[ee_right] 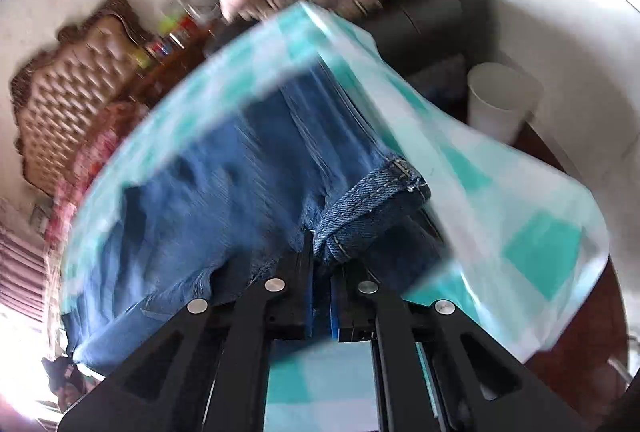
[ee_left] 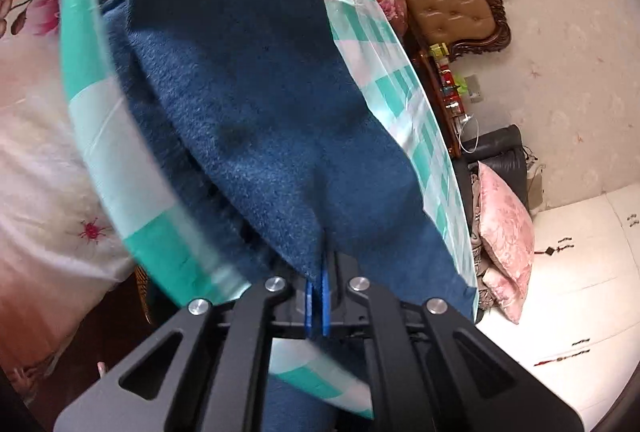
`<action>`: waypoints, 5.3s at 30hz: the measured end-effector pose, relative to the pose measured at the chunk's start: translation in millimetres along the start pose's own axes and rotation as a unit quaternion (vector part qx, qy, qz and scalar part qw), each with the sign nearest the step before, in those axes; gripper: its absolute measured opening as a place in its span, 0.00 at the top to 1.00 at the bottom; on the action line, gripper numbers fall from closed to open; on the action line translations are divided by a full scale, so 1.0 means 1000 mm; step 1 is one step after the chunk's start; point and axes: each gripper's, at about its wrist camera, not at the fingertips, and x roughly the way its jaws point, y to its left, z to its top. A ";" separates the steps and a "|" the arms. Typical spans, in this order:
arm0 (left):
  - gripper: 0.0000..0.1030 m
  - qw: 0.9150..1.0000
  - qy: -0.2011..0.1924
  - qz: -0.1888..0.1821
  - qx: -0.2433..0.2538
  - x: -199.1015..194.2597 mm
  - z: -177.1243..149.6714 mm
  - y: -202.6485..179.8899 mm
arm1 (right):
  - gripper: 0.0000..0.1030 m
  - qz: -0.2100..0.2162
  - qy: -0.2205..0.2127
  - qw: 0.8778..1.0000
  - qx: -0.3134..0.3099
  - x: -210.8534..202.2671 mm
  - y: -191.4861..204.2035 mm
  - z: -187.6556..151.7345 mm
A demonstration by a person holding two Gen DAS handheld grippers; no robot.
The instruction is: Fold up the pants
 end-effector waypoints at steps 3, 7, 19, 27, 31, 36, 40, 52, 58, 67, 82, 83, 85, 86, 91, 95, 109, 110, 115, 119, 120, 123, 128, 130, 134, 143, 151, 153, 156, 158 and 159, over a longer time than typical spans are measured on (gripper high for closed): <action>0.97 1.000 0.002 0.007 0.006 0.003 0.001 -0.001 | 0.95 -0.005 0.000 1.000 0.003 0.004 -0.003 0.001; 0.92 1.000 -0.001 -0.011 -0.010 0.003 0.005 0.007 | 0.95 -0.024 -0.006 1.000 -0.003 0.010 -0.001 -0.003; 0.97 0.992 -0.086 -0.015 -0.090 -0.047 0.072 0.064 | 0.97 -0.042 -0.017 0.999 0.012 0.013 0.002 -0.009; 0.83 0.989 -0.109 0.090 -0.033 -0.065 0.071 0.046 | 0.96 -0.063 -0.008 0.998 0.011 0.014 0.008 -0.005; 0.49 0.947 -0.228 0.189 0.120 -0.086 0.053 -0.022 | 0.80 -0.069 -0.014 0.997 0.025 0.003 0.003 -0.003; 0.43 0.913 -0.145 0.134 0.356 -0.028 0.003 -0.126 | 0.36 -0.159 -0.069 0.983 0.065 -0.033 -0.012 -0.004; 0.38 0.869 -0.046 0.053 0.490 0.048 -0.055 -0.206 | 0.36 -0.193 -0.104 0.975 0.027 -0.047 0.007 -0.002; 0.71 0.758 0.145 0.003 0.635 0.226 -0.134 -0.297 | 0.27 -0.147 -0.087 0.955 -0.243 0.038 0.145 0.030; 0.95 0.789 0.061 0.080 0.606 0.248 -0.099 -0.300 | 0.27 -0.188 -0.077 0.944 -0.260 0.088 0.157 0.059; 0.40 0.716 0.108 0.025 0.689 0.262 -0.178 -0.311 | 0.17 -0.199 -0.101 0.958 -0.178 0.100 0.123 0.079; 0.28 0.796 -0.010 0.179 0.578 0.251 -0.098 -0.281 | 0.14 -0.239 -0.087 0.952 -0.170 0.093 0.129 0.054; 0.28 0.811 -0.033 0.183 0.555 0.238 -0.083 -0.273 | 0.14 -0.258 -0.100 0.950 -0.148 0.083 0.122 0.055; 0.28 0.834 -0.013 0.124 0.537 0.216 -0.074 -0.264 | 0.14 -0.255 -0.106 0.951 -0.141 0.072 0.119 0.053; 0.27 0.833 0.008 0.095 0.544 0.211 -0.078 -0.261 | 0.14 -0.237 -0.110 0.955 -0.137 0.062 0.121 0.048; 0.25 0.799 0.040 0.122 0.587 0.223 -0.091 -0.246 | 0.14 -0.176 -0.112 0.968 -0.136 0.038 0.148 0.006; 0.29 0.815 -0.052 0.228 0.529 0.202 -0.041 -0.228 | 0.13 -0.135 -0.097 0.974 -0.154 0.026 0.174 -0.045; 0.16 0.866 -0.089 0.311 0.382 0.116 0.000 -0.138 | 0.13 -0.126 -0.055 0.976 -0.171 0.038 0.197 -0.087; 0.16 0.877 -0.094 0.302 0.362 0.103 0.007 -0.125 | 0.13 -0.130 -0.053 0.976 -0.169 0.040 0.194 -0.085; 0.16 0.875 -0.122 0.357 0.303 0.050 0.040 -0.064 | 0.12 -0.163 -0.037 0.971 -0.172 0.049 0.182 -0.088; 0.18 0.886 -0.208 0.352 0.218 -0.015 0.058 -0.038 | 0.11 -0.160 -0.037 0.972 -0.165 0.052 0.177 -0.089; 0.18 0.885 -0.223 0.348 0.215 -0.028 0.053 -0.037 | 0.11 -0.160 -0.038 0.973 -0.164 0.052 0.177 -0.090; 0.18 0.887 -0.263 0.285 0.250 -0.055 0.021 -0.048 | 0.11 -0.159 -0.046 0.972 -0.169 0.052 0.176 -0.093; 0.12 0.908 -0.189 0.191 0.322 -0.029 -0.039 -0.081 | 0.08 -0.161 -0.047 0.971 -0.169 0.053 0.177 -0.092; 0.12 0.910 -0.158 0.160 0.349 -0.013 -0.065 -0.097 | 0.08 -0.162 -0.047 0.972 -0.162 0.049 0.176 -0.089; 0.12 0.904 -0.116 0.151 0.384 0.019 -0.101 -0.123 | 0.08 -0.199 -0.106 0.965 -0.133 0.023 0.152 -0.084; 0.23 0.870 -0.043 0.076 0.484 0.063 -0.163 -0.191 | 0.16 -0.175 -0.124 0.976 0.041 -0.030 0.022 -0.056; 0.45 0.724 0.082 -0.063 0.682 0.108 -0.358 -0.277 | 0.23 -0.045 -0.112 0.982 0.148 -0.043 -0.045 -0.031; 0.51 0.696 0.090 -0.071 0.709 0.120 -0.390 -0.283 | 0.29 -0.041 -0.106 0.982 0.147 -0.038 -0.045 -0.025; 0.59 0.677 0.085 -0.068 0.728 0.130 -0.417 -0.288 | 0.35 -0.024 -0.104 0.984 0.141 -0.036 -0.044 -0.018; 0.63 0.662 0.073 -0.056 0.743 0.132 -0.430 -0.288 | 0.42 -0.025 -0.097 0.986 0.130 -0.031 -0.039 -0.012; 0.66 0.657 0.076 -0.052 0.748 0.136 -0.434 -0.288 | 0.49 -0.026 -0.094 0.987 0.124 -0.028 -0.037 -0.010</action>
